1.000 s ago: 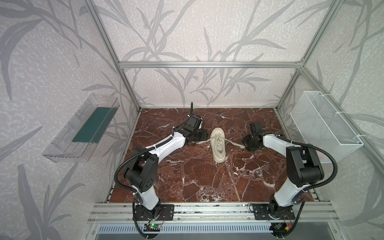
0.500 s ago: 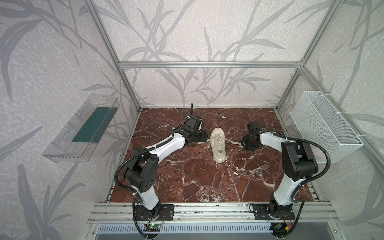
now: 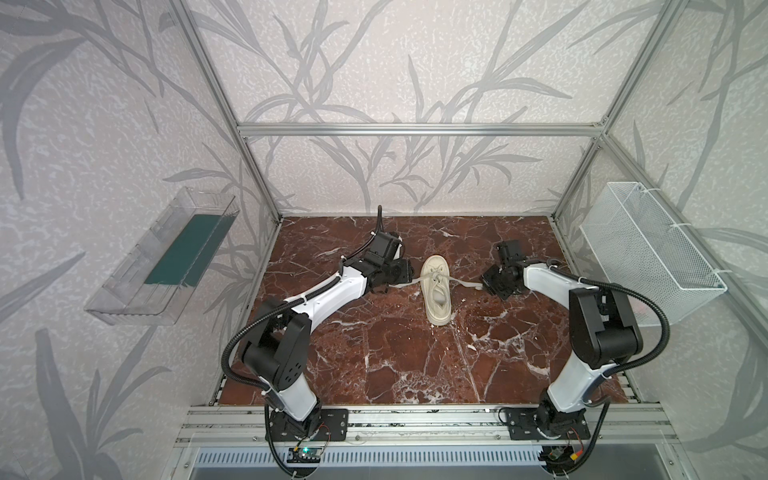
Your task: Tie the shoes
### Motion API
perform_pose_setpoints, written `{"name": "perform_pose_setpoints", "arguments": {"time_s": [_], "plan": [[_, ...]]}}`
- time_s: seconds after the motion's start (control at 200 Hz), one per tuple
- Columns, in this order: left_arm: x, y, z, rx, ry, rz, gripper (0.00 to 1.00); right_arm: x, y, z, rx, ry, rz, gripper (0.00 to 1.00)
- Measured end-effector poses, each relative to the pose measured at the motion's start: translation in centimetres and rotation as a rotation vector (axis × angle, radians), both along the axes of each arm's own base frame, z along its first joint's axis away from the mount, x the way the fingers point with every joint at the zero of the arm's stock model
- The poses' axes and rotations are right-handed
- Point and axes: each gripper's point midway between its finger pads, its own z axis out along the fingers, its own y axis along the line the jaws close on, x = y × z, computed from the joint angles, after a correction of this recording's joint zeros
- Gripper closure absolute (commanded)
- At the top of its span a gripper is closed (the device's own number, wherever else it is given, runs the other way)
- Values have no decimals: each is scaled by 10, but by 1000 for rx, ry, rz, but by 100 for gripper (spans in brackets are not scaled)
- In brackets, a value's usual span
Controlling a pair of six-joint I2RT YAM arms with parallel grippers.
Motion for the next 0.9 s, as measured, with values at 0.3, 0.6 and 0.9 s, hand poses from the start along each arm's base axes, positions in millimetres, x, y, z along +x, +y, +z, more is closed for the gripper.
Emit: {"name": "perform_pose_setpoints", "arguments": {"time_s": [0.3,0.6,0.9], "plan": [[-1,0,-1,-2,7,4,50,-2,6,19,-65,-16,193,100],[-4,2,-5,3,18,7,50,-36,9,8,-147,76,368,89],[-9,5,-7,8,21,8,50,-48,1,-1,-221,115,410,65]]}}
